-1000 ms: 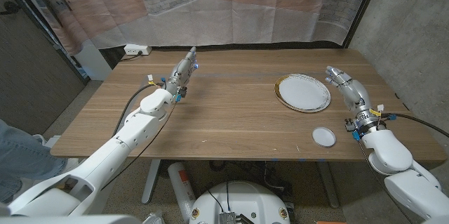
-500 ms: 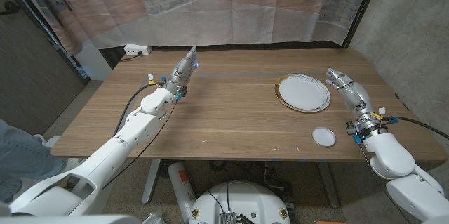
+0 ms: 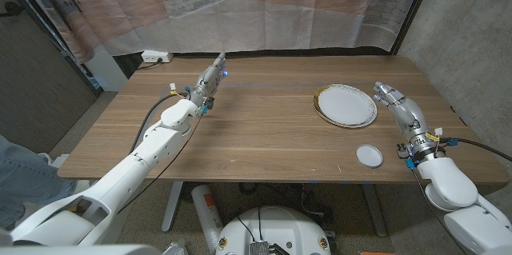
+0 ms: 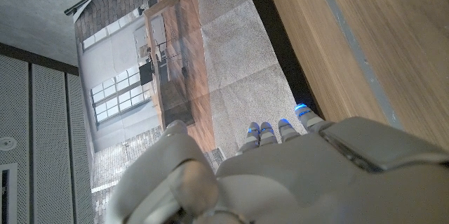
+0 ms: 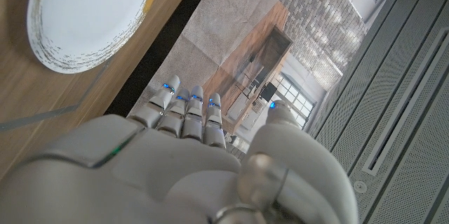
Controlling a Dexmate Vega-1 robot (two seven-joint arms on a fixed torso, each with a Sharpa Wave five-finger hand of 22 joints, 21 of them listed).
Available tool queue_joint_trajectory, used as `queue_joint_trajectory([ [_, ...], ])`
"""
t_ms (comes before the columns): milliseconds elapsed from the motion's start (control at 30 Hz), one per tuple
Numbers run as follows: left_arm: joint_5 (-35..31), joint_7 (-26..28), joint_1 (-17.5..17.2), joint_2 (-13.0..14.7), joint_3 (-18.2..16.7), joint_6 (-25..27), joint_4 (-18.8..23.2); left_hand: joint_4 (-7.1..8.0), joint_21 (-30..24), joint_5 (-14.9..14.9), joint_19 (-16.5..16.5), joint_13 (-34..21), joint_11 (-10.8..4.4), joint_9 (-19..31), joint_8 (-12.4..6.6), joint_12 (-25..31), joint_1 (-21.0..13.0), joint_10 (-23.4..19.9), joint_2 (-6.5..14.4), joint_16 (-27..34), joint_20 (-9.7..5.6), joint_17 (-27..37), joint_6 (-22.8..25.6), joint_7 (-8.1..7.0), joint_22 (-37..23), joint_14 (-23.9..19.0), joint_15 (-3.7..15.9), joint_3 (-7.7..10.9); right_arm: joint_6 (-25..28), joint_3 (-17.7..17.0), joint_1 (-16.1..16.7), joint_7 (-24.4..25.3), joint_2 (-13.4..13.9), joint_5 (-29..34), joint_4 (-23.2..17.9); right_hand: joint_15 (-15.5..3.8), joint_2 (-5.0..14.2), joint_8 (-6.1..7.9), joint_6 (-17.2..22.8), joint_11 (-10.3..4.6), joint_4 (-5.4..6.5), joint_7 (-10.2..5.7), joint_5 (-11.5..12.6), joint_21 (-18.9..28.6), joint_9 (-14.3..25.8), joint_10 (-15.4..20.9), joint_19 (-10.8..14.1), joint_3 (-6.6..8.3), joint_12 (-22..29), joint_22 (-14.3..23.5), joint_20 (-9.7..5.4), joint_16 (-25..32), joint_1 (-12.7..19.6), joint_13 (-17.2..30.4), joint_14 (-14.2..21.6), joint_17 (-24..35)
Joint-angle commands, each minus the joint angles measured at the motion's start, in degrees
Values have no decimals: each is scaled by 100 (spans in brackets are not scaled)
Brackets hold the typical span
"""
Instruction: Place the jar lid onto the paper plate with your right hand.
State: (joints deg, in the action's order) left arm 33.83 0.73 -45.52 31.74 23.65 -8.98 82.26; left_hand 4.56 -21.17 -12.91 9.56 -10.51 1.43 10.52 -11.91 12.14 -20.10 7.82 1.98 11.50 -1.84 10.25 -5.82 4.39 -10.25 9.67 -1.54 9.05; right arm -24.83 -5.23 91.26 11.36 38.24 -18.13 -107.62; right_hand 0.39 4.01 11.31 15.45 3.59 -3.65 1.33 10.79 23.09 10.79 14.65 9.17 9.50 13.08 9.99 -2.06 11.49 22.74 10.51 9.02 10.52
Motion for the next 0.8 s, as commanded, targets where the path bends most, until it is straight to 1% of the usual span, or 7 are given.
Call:
queue_joint_trajectory([
  [33,-14,11,-26,36,15,73,95,-43,11,6,805,-18,6,17,22,-5,-75,-25,8,-10,-200,33,14,-4,-9,90,-24,27,-34,-188,328,-13,-100,63,-134,25,-23,13,24,-30,-41,-29,-3,-12,15,40,45,-1,-10,27,-122,-18,64,34,46,33],
  [133,-13,21,-38,28,19,76,101,-46,18,8,806,-18,10,17,24,-7,-79,-23,11,-14,-201,33,13,-3,-10,95,-19,27,-50,-233,394,-19,-131,101,-155,24,-23,13,24,-30,-43,-32,-4,-16,15,41,48,-1,-11,27,-122,-18,64,34,47,34],
  [200,-11,23,-40,24,24,83,104,-49,26,10,809,-18,-25,17,25,-13,-83,-12,13,-18,-201,33,14,-7,-10,103,-24,26,-23,-268,443,1,-161,124,-196,29,-24,13,24,-28,-45,-34,-4,-19,15,42,49,-1,-11,27,-124,-20,64,34,44,34],
  [400,-27,13,-27,8,40,62,100,-52,36,14,812,-18,-24,17,30,-18,-88,-4,17,-23,-203,33,8,-4,-10,110,-21,26,-54,-360,559,43,-236,317,-258,23,-24,13,26,-47,-50,-35,-5,-30,15,41,52,0,-13,28,-124,-19,66,34,48,34],
  [800,-28,22,-26,8,43,83,121,-60,57,20,816,-19,-16,17,33,-17,-98,-16,22,-23,-197,34,11,-15,-11,103,-22,25,33,-445,668,86,-339,647,-354,15,-33,13,33,-37,-73,-49,-4,-51,15,59,63,2,-9,28,-122,-23,85,34,52,31],
])
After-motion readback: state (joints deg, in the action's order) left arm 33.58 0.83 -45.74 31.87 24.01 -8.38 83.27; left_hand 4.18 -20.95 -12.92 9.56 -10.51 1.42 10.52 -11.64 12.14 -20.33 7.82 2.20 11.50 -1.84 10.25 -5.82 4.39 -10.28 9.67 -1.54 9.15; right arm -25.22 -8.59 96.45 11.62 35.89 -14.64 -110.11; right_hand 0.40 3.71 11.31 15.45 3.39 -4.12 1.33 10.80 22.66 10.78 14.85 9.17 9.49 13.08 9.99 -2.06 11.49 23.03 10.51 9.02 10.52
